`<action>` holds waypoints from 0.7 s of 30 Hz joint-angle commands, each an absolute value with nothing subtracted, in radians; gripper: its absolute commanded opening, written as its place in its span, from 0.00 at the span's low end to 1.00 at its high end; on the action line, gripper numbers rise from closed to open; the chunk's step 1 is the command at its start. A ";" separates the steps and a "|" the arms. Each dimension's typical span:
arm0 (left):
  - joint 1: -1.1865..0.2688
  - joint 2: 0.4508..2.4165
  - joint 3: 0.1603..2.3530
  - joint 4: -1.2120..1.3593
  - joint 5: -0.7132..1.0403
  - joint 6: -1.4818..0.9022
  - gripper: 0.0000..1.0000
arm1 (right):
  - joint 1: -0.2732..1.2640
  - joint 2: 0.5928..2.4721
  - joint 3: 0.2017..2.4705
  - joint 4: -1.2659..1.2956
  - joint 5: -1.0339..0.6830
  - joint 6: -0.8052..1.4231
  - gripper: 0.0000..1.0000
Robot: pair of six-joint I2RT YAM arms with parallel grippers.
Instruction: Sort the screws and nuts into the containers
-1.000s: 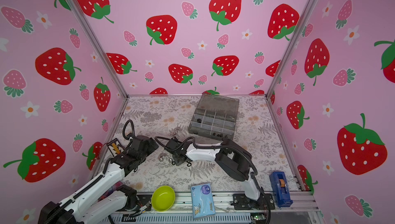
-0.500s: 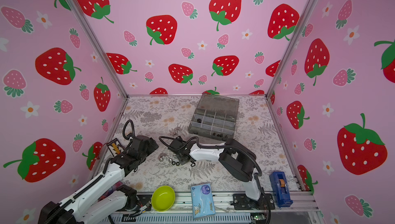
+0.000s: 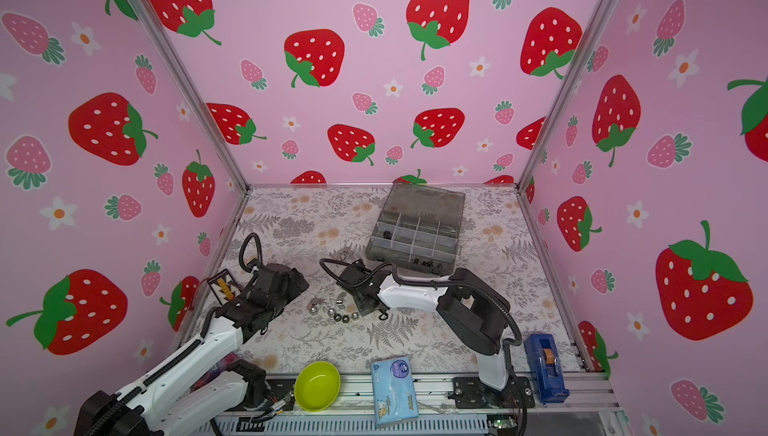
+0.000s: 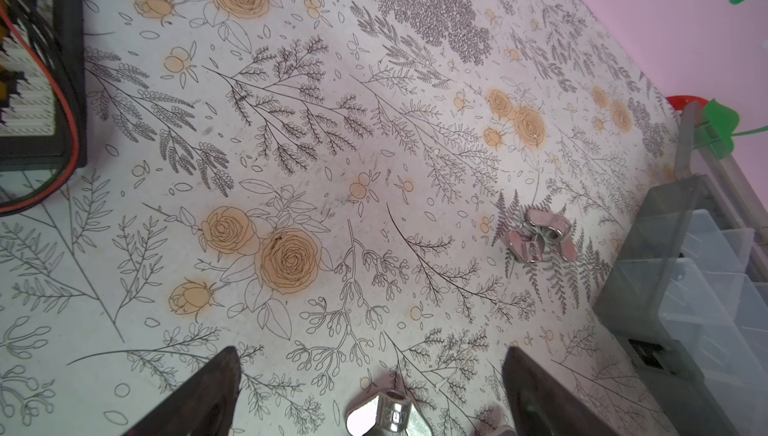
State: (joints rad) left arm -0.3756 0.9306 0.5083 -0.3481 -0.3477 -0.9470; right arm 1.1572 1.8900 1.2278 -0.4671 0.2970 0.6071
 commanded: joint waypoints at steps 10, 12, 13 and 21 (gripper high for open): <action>-0.370 0.939 0.555 -0.350 -0.354 -0.957 0.99 | 1.155 1.896 1.267 -0.460 0.265 0.527 0.46; -0.370 0.940 0.555 -0.348 -0.354 -0.959 0.99 | 1.155 1.902 1.265 -0.455 0.260 0.512 0.46; -0.370 0.939 0.555 -0.348 -0.353 -0.959 0.99 | 1.155 1.906 1.263 -0.451 0.256 0.503 0.46; -0.370 0.936 0.554 -0.350 -0.356 -0.960 0.99 | 1.152 1.942 1.269 -0.433 0.229 0.441 0.42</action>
